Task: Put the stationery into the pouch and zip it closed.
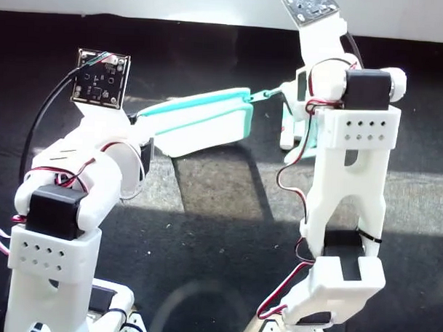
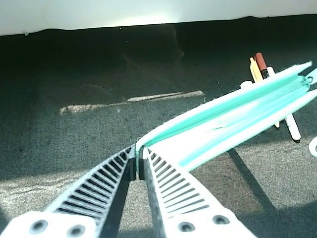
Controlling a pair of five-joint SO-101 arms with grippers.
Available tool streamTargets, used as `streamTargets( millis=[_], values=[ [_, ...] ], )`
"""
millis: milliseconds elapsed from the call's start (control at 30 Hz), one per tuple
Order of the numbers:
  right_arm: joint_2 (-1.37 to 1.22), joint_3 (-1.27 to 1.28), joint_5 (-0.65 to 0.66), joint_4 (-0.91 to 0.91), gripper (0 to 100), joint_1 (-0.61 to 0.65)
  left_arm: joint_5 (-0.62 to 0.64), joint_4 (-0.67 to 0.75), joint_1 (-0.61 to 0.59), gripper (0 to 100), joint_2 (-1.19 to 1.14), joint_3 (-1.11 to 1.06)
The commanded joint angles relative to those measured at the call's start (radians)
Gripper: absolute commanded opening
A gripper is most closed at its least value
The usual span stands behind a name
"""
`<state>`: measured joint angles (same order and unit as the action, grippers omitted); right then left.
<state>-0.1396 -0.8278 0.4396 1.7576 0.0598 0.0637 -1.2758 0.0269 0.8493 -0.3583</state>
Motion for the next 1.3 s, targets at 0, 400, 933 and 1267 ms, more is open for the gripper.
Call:
streamTargets(
  millis=[0,400,933,1267],
  values=[
    [0.005,-0.005,0.005,0.001,0.5,-0.067,-0.002,-0.014,-0.028,1,0.015,0.013],
    [0.297,0.071,0.002,0.002,2.0,-0.005,-0.003,-0.017,-0.028,1,0.015,0.133],
    [0.636,0.269,-0.215,-0.004,29.6,0.025,-0.006,-0.189,-0.027,1,0.007,0.232],
    [0.631,0.272,-0.448,-0.059,29.6,-0.008,-0.008,-0.091,-0.03,1,0.015,0.067]
  ],
)
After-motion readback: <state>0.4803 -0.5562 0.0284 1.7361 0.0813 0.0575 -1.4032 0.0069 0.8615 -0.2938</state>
